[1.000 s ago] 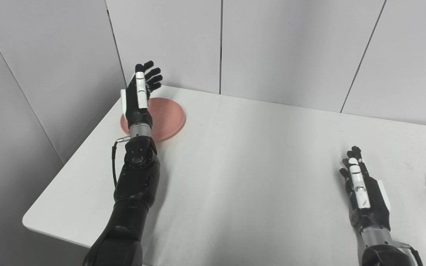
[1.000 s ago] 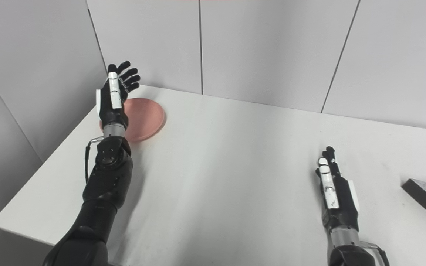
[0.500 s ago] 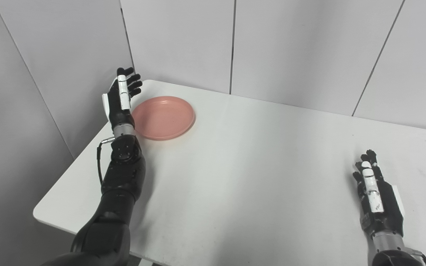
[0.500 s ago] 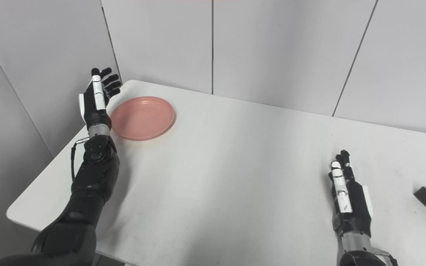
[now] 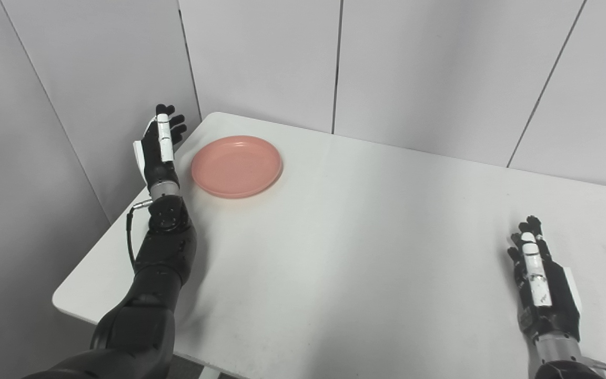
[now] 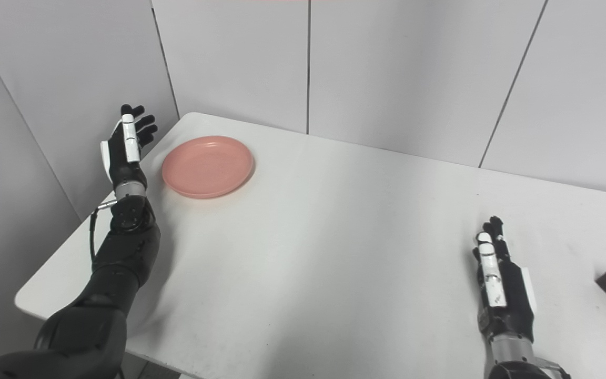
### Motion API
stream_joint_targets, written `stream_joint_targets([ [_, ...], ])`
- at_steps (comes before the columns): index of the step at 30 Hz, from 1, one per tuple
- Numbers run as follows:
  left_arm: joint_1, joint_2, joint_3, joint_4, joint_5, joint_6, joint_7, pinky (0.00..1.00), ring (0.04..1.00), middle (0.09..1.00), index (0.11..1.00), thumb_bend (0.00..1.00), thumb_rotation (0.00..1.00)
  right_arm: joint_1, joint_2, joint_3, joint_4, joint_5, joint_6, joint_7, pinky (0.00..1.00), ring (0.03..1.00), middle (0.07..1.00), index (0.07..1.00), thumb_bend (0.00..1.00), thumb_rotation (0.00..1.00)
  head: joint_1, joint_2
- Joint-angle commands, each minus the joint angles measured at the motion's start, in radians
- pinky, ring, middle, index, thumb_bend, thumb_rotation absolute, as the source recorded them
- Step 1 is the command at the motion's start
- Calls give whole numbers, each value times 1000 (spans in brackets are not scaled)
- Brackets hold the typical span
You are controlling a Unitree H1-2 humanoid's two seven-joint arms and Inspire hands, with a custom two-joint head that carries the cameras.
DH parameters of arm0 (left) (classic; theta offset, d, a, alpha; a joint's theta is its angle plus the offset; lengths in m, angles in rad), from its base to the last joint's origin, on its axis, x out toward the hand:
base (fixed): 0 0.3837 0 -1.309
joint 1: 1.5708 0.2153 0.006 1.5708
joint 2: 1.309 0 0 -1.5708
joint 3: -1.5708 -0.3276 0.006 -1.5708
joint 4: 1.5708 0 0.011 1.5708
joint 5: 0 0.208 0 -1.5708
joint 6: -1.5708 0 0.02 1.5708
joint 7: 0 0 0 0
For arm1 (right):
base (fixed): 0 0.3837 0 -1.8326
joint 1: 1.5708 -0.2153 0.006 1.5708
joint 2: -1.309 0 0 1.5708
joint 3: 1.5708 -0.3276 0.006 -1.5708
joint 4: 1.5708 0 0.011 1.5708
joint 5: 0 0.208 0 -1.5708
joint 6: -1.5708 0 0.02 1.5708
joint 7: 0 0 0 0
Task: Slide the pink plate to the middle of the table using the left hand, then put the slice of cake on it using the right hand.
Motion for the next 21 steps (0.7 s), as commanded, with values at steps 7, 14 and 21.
stream_joint_targets([
  [7,-56,37,-32,33,7,-19,-27,815,783,779,779,740,1000,68,-11,3,-169,-1,47,-2,1000,1000,1000,1000,505,846,4,1],
  [14,-70,36,-50,105,3,-56,-58,823,815,806,793,741,1000,77,-11,2,-196,-1,62,-9,1000,1000,1000,1000,465,825,6,6],
  [21,-78,30,-77,142,6,-55,-92,893,845,834,831,762,1000,77,-12,5,-203,-4,68,-10,1000,1000,1000,1000,438,844,7,8],
])
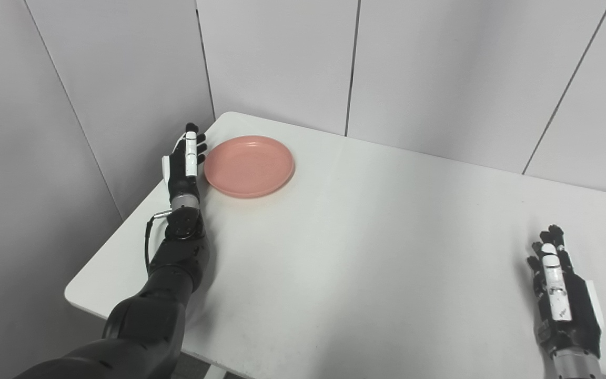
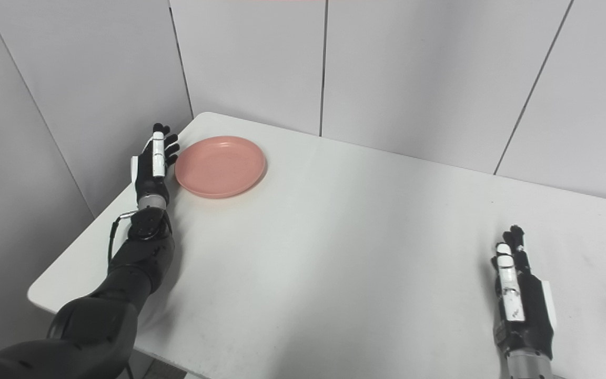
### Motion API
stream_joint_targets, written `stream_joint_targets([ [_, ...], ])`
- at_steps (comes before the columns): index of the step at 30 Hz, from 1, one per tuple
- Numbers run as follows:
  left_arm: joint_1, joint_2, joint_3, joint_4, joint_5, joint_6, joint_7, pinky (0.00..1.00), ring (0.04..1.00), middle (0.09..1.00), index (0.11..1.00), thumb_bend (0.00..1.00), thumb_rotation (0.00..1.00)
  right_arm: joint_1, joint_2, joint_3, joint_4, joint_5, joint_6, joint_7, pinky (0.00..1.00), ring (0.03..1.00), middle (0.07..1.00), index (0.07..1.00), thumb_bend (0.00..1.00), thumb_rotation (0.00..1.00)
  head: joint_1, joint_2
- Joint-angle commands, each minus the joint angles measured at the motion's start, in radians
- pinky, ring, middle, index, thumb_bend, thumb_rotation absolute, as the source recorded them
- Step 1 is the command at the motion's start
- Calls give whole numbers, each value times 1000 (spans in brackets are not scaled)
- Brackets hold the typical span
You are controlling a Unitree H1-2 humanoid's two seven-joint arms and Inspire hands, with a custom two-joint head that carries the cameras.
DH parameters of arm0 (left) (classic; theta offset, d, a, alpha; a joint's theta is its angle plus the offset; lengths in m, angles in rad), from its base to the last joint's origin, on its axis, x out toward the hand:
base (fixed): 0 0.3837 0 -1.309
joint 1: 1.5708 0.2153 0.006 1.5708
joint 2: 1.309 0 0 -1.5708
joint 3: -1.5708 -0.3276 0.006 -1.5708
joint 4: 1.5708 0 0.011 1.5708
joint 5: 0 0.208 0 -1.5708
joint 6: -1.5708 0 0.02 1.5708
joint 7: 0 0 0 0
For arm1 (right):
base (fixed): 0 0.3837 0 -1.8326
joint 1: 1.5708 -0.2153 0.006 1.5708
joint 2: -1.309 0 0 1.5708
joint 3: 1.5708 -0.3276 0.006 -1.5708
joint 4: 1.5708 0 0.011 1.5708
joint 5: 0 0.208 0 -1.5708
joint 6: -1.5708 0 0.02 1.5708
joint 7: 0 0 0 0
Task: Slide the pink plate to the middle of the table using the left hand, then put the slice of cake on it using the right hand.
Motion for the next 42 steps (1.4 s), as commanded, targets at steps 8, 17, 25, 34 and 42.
stream_joint_targets([
  [8,-59,18,-42,-8,9,4,-32,928,877,861,861,787,1000,-21,-1,-3,-28,-4,-4,-4,1000,999,1000,1000,439,852,2,3],
  [17,-62,2,-27,-18,-53,45,-122,978,918,891,892,816,1000,-23,-2,0,-27,-5,0,-3,1000,1000,1000,1000,449,860,1,4],
  [25,-68,-26,0,-41,-118,75,-171,913,891,867,863,787,1000,-22,2,1,-36,-15,2,-13,1000,999,1000,1000,438,855,0,4],
  [34,-56,-56,14,-102,-190,136,-251,875,867,850,851,780,1000,-21,0,2,-36,-8,-1,-1,1000,1000,1000,1000,417,875,-2,6],
  [42,-52,-67,10,-129,-210,182,-307,849,861,846,840,783,1000,-20,3,-3,-40,-1,15,-3,1000,1000,1000,1000,455,841,-3,8],
])
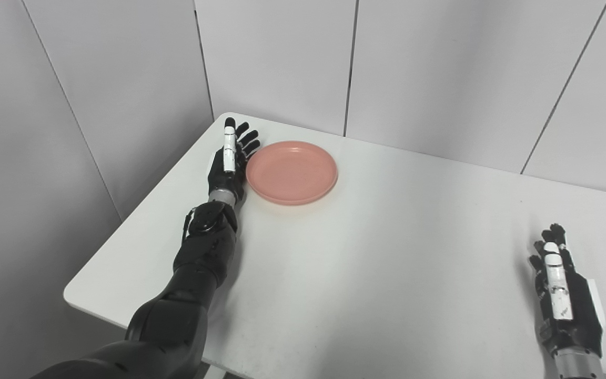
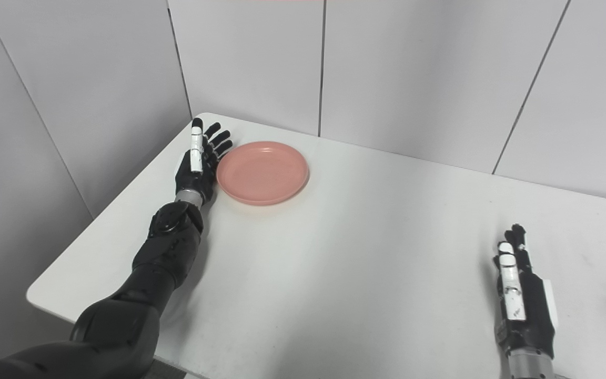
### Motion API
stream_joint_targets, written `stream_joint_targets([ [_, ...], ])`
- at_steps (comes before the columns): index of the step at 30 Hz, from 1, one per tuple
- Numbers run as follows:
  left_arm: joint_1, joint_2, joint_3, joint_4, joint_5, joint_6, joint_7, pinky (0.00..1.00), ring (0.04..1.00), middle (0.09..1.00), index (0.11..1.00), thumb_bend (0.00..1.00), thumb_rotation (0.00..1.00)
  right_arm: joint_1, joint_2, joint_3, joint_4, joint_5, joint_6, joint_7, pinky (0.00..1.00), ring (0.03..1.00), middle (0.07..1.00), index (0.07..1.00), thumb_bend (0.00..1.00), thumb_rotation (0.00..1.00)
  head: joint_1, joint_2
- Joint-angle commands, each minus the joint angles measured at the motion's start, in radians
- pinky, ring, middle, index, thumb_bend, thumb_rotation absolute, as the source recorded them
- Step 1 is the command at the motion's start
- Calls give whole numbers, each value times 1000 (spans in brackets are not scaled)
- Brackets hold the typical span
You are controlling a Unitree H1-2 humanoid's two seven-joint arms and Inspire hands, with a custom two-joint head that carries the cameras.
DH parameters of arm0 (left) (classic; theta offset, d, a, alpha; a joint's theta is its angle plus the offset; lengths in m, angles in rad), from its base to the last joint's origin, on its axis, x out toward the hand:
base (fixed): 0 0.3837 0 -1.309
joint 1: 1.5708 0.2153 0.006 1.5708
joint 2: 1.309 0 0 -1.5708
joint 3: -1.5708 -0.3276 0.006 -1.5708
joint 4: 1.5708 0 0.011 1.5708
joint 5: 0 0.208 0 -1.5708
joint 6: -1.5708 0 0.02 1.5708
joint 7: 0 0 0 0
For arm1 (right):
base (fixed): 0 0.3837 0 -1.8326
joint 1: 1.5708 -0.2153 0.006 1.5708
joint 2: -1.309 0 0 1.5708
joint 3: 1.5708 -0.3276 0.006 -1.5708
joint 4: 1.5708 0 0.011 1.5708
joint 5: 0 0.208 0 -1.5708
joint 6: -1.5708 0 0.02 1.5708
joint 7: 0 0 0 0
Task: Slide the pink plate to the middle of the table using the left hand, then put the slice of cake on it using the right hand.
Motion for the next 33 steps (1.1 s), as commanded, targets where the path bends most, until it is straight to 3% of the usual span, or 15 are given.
stream_joint_targets([
  [1,-32,11,-1,-28,-12,25,-37,845,858,843,836,785,1000,-20,2,-3,-35,11,12,2,1000,1000,1000,1000,461,840,1,1],
  [9,-21,-7,-4,-81,-34,80,-93,833,854,846,834,791,1000,-17,3,-2,-42,10,11,1,1000,1000,1000,1000,428,845,-3,4],
  [19,-11,-39,-29,-142,-18,131,-117,807,848,850,834,774,1000,-15,5,4,-59,-2,23,-3,1000,1000,1000,1000,445,846,-6,7],
  [33,10,-70,-98,-191,22,132,-143,863,884,870,851,775,1000,-18,3,3,-53,-3,27,-2,1000,1000,1000,1000,464,853,-11,13],
])
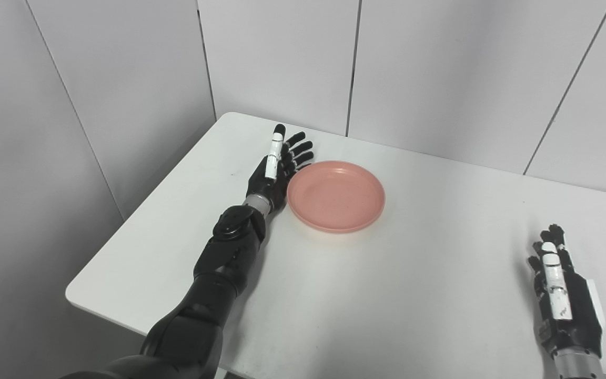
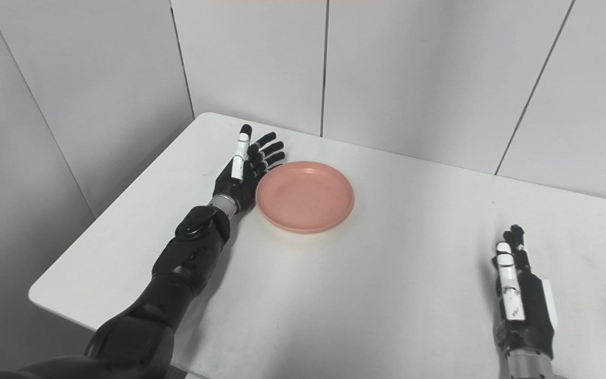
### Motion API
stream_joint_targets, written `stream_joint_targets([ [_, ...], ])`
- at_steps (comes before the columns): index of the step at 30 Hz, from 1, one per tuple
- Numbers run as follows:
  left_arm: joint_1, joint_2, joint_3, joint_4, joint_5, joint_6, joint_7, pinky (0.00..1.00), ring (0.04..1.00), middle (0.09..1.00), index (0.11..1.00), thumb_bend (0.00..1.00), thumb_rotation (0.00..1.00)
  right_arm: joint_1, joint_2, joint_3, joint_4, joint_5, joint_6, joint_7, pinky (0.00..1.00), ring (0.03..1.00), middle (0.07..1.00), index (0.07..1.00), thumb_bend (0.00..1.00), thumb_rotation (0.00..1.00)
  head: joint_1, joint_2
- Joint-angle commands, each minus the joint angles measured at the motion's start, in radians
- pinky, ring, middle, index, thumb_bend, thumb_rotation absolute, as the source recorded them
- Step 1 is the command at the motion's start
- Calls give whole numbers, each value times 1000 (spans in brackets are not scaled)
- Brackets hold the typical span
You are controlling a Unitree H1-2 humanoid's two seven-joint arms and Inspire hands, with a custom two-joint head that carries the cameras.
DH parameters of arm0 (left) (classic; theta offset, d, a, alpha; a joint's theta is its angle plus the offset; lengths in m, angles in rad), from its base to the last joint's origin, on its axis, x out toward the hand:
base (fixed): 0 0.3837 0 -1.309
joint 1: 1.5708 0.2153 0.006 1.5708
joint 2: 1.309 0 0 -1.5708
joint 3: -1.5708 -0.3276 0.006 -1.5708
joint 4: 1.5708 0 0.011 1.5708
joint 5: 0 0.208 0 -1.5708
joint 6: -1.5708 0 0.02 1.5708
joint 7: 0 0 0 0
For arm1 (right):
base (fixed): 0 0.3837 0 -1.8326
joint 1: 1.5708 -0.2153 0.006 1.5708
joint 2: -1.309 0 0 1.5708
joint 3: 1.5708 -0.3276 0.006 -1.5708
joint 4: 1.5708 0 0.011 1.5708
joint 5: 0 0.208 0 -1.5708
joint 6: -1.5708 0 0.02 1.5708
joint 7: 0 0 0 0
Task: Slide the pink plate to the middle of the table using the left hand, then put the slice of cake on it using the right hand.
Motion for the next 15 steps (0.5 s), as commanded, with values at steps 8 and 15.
stream_joint_targets([
  [8,-10,-6,-41,-77,62,-22,1,887,900,885,873,772,1000,-28,9,-1,-23,10,-8,0,1000,1000,999,1000,477,844,-7,4],
  [15,3,-24,-72,-114,98,-24,-4,895,915,904,897,782,1000,-28,14,-1,-19,15,-6,1,1000,1000,1000,1000,494,833,-25,8],
])
